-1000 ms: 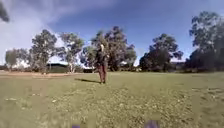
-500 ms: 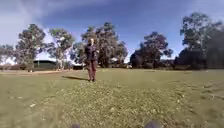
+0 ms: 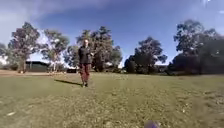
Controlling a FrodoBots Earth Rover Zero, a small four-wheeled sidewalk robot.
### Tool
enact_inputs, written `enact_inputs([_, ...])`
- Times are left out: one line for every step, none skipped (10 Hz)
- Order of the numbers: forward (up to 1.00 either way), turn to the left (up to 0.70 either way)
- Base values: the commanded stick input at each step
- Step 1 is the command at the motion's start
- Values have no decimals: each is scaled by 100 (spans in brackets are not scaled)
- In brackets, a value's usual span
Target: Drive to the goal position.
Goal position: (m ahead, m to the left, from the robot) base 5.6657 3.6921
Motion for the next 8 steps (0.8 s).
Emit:
enact_inputs([70, 0])
enact_inputs([70, 0])
enact_inputs([70, 0])
enact_inputs([70, 0])
enact_inputs([70, 0])
enact_inputs([70, 0])
enact_inputs([70, 0])
enact_inputs([70, 0])
